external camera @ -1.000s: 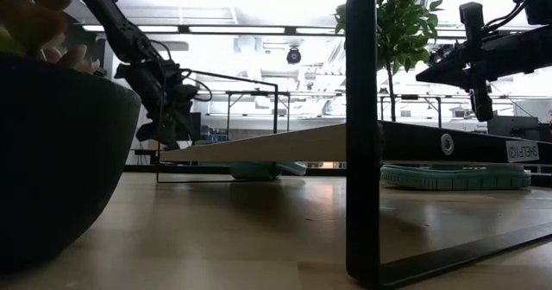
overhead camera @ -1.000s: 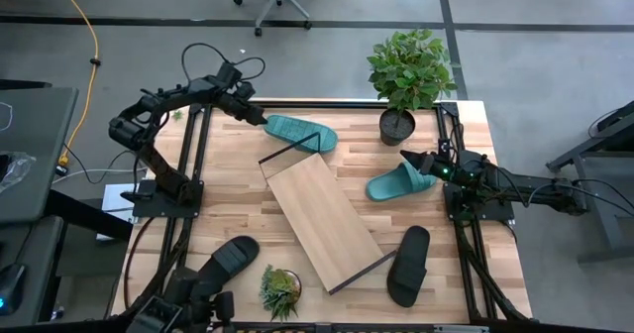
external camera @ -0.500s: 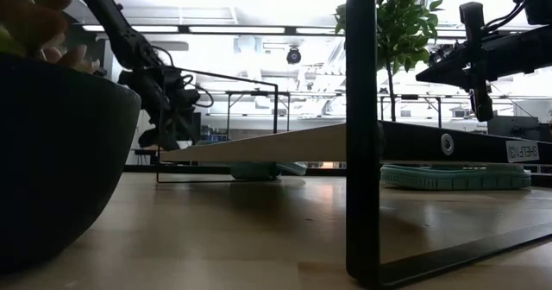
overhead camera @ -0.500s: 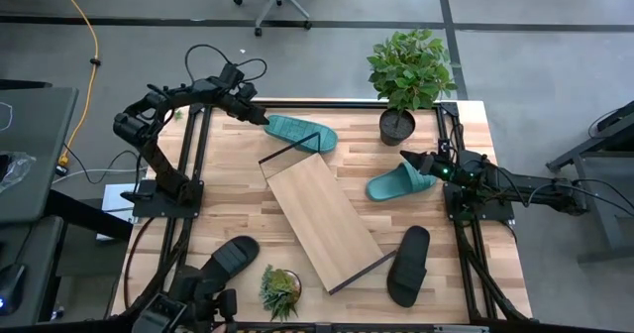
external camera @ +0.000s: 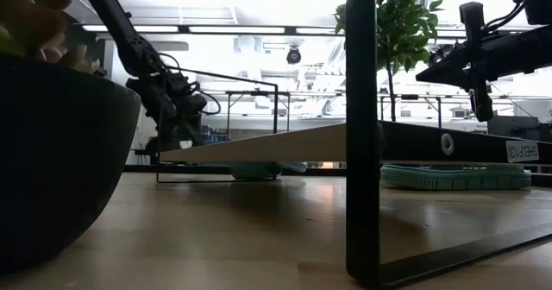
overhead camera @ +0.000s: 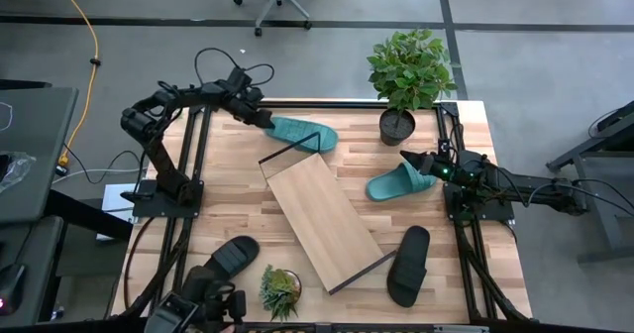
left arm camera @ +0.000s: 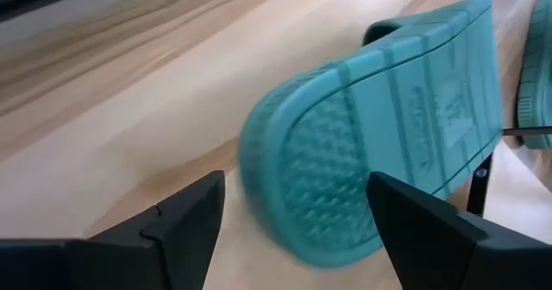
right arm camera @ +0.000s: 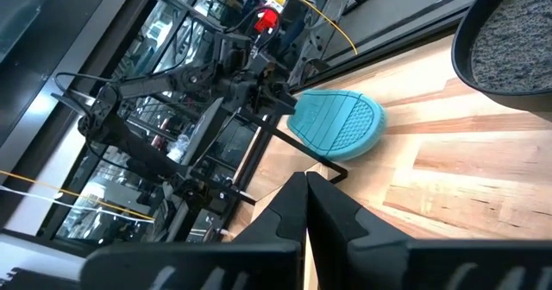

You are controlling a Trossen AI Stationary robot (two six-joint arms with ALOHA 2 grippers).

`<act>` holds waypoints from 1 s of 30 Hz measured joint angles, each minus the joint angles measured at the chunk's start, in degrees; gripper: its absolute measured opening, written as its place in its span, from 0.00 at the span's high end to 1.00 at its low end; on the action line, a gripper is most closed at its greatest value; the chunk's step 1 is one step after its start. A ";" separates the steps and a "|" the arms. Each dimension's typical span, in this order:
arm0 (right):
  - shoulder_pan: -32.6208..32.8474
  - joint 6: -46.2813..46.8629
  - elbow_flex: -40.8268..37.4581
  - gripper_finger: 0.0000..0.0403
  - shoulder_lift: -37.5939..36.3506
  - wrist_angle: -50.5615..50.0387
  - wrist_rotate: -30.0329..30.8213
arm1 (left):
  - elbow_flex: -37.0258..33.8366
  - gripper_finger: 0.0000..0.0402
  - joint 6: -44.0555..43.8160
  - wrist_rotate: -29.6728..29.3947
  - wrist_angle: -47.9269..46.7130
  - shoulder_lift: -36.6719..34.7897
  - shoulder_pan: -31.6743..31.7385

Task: Pick and place slides into the shelf
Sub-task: Put the top green slide on the shelf

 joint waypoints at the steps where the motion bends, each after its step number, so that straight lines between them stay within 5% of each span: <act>1: 0.00 0.00 0.00 1.00 0.00 0.01 0.00 | 0.00 0.31 -0.43 0.10 0.41 0.00 -0.37; 26: 0.00 0.00 0.00 1.00 0.00 -1.67 0.00 | 0.00 0.32 -0.39 9.67 1.45 0.00 -0.89; 30: 0.01 0.00 -0.01 1.00 -0.02 -1.65 0.00 | 0.00 0.38 -0.37 9.65 1.54 0.00 -0.85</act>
